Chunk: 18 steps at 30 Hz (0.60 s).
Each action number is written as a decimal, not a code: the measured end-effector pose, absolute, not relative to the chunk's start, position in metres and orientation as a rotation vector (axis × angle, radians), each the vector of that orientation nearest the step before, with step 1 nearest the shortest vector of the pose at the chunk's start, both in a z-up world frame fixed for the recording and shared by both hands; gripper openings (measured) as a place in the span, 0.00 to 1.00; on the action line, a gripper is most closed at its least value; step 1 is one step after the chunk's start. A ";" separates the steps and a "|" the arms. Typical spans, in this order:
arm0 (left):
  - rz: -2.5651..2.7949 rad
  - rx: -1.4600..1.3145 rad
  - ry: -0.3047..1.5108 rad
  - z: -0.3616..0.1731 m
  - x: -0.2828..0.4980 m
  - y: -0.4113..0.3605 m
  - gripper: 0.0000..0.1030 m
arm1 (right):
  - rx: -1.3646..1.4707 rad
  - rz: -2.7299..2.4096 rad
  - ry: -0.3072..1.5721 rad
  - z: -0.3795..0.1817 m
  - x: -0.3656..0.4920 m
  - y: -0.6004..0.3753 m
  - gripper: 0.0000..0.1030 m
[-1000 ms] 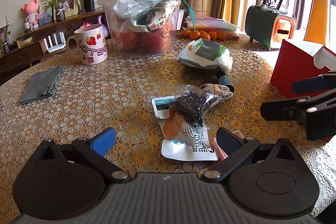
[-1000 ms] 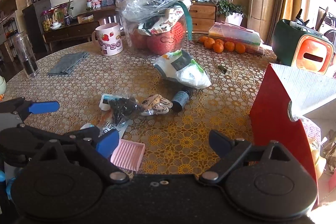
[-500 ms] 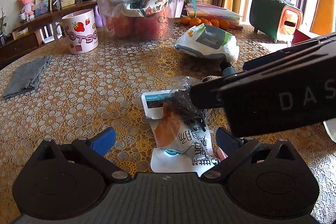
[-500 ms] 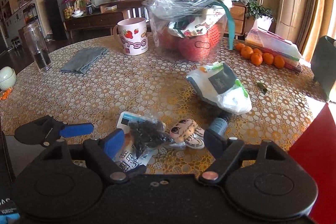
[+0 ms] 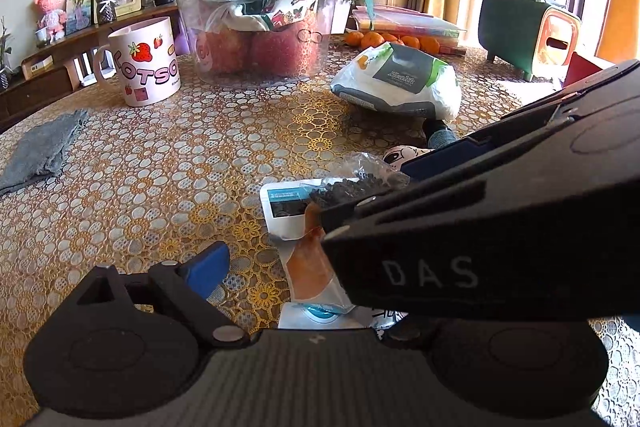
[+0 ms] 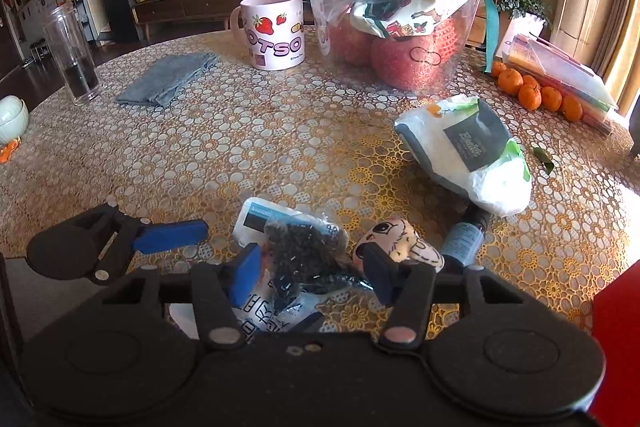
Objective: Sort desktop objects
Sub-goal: 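Grasp the white sausage packet with the left tool while the right tool grasps the black mesh bag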
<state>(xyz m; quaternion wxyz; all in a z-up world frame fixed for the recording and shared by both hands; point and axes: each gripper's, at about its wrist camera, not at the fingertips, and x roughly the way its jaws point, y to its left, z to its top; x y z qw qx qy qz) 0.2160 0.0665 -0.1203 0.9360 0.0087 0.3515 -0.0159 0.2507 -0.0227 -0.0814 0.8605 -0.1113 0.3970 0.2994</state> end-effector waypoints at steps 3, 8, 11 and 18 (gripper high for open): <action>-0.043 0.020 0.714 -0.120 0.217 0.065 0.84 | -0.250 0.620 0.827 -0.081 0.250 -0.022 0.40; -0.046 0.013 0.713 -0.119 0.217 0.065 0.79 | -0.222 0.608 0.823 -0.075 0.250 -0.027 0.30; -0.042 0.013 0.711 -0.119 0.217 0.066 0.76 | -0.192 0.596 0.806 -0.067 0.250 -0.035 0.30; -0.037 0.013 0.705 -0.118 0.219 0.066 0.68 | -0.123 0.563 0.785 -0.052 0.251 -0.060 0.30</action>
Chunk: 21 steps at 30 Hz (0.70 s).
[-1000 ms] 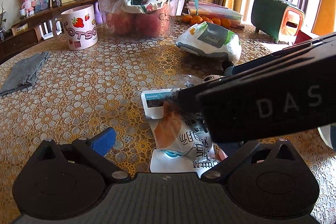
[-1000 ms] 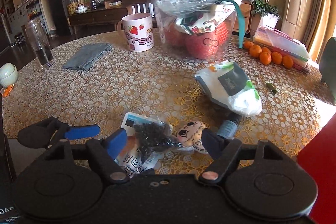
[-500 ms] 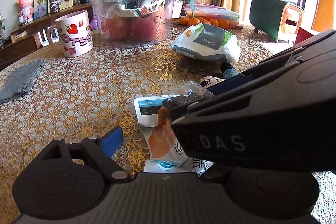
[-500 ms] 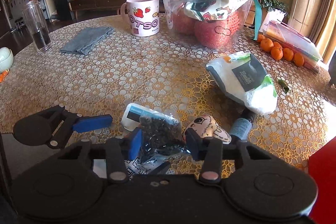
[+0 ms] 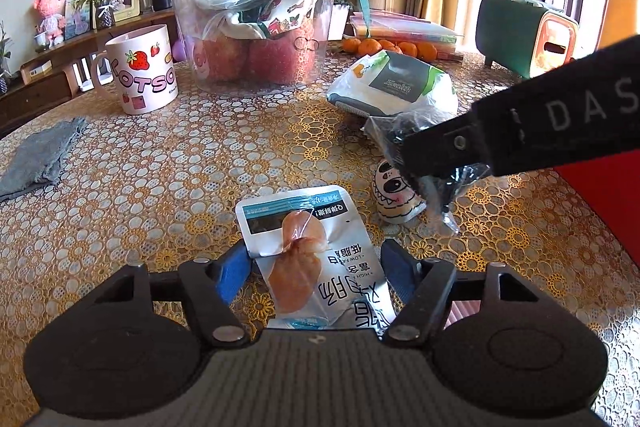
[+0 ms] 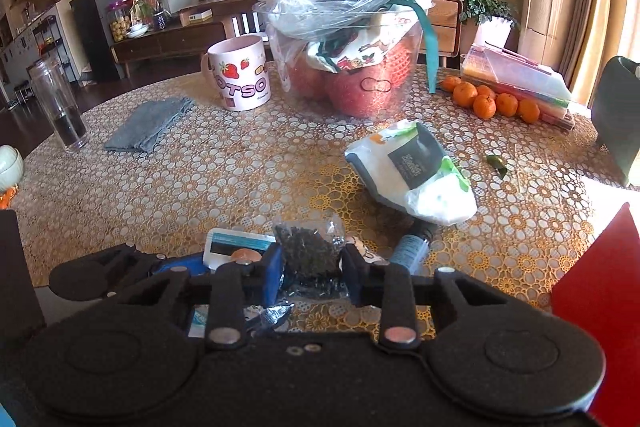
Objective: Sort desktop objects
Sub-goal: 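Grasp the white sausage packet with the left tool while the right tool grasps the black mesh bag, then carry the sausage packet and black bag with both tools over the red box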
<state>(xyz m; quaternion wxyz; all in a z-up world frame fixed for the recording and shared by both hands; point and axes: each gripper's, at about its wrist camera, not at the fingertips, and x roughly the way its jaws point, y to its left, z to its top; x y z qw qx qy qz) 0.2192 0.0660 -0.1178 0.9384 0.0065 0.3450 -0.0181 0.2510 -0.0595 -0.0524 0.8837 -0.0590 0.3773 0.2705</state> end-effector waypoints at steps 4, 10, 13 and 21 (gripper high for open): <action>-0.036 0.003 0.706 -0.117 0.219 0.067 0.66 | -0.103 0.544 0.793 -0.053 0.249 -0.070 0.30; -0.028 -0.028 0.721 -0.112 0.215 0.070 0.65 | -0.075 0.528 0.795 -0.051 0.239 -0.083 0.30; -0.026 -0.036 0.723 -0.107 0.210 0.071 0.65 | -0.065 0.520 0.798 -0.050 0.231 -0.092 0.30; -0.019 -0.049 0.709 -0.086 0.188 0.068 0.65 | -0.037 0.495 0.794 -0.041 0.209 -0.117 0.30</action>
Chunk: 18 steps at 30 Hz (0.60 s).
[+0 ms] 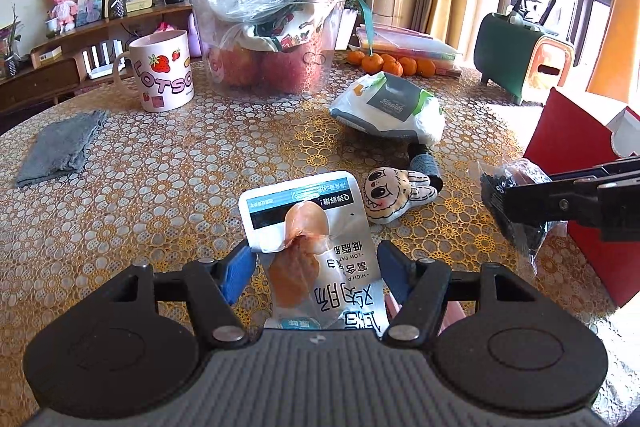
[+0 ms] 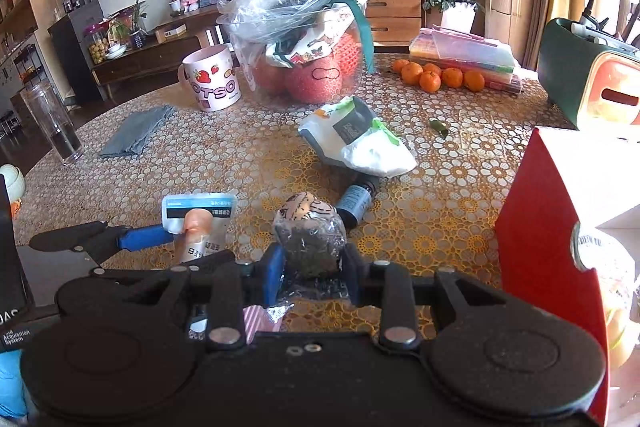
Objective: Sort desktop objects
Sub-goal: 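Carry the sausage packet and black bag with both tools over the red box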
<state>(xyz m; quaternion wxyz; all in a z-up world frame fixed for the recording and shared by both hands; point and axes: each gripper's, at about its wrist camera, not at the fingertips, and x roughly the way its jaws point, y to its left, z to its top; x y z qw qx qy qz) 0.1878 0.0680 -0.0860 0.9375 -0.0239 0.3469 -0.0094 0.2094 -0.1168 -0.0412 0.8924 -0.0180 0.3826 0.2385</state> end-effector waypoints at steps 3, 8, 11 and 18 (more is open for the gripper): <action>-0.023 -0.060 0.699 -0.072 0.176 0.066 0.65 | -0.023 0.495 0.783 -0.035 0.198 -0.126 0.30; -0.047 -0.068 0.688 -0.049 0.158 0.055 0.65 | -0.005 0.495 0.759 -0.022 0.180 -0.143 0.30; -0.071 -0.074 0.682 -0.035 0.147 0.045 0.65 | 0.004 0.491 0.744 -0.015 0.168 -0.153 0.30; -0.135 -0.071 0.662 -0.008 0.126 0.015 0.65 | 0.024 0.473 0.710 -0.002 0.141 -0.180 0.30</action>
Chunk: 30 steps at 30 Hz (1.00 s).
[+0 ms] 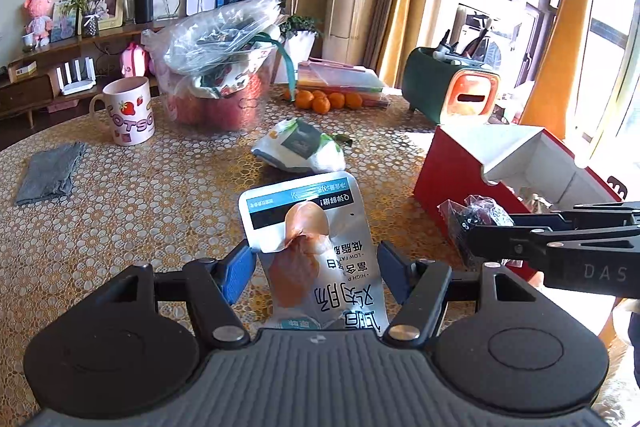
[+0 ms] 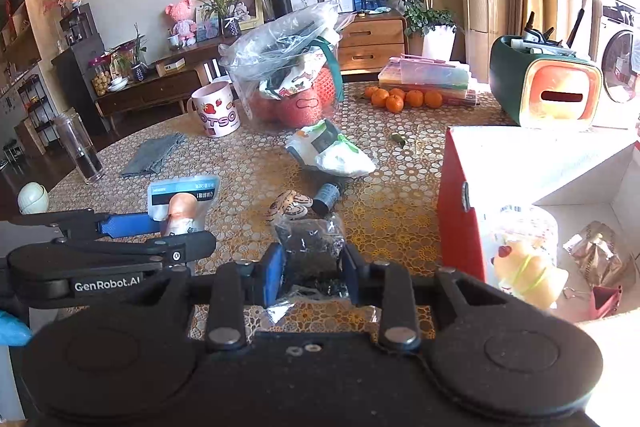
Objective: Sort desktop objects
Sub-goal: 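Carry the sausage packet and black bag with both tools over the red box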
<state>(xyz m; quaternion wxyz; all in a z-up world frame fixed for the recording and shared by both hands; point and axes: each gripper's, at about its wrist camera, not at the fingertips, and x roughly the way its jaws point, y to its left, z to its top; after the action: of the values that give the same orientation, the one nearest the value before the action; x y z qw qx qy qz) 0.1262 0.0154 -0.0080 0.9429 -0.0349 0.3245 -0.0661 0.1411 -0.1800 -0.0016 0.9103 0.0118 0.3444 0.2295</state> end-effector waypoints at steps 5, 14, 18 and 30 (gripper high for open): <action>-0.175 -0.054 0.640 0.007 0.116 -0.009 0.65 | 0.046 0.456 0.676 0.008 0.127 -0.201 0.30; -0.257 -0.025 0.629 0.024 0.115 -0.058 0.65 | 0.073 0.414 0.629 0.019 0.111 -0.246 0.30; -0.299 0.014 0.622 0.028 0.118 -0.087 0.65 | 0.079 0.385 0.607 0.024 0.109 -0.269 0.30; -0.413 0.100 0.620 0.030 0.141 -0.166 0.65 | 0.110 0.272 0.579 0.024 0.119 -0.338 0.30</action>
<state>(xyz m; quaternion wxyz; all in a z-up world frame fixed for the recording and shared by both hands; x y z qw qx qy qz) 0.1411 -0.1660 0.0296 0.9301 0.0488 0.3029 -0.2017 0.1189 -0.3384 0.0240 0.9478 0.0539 0.2843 0.1337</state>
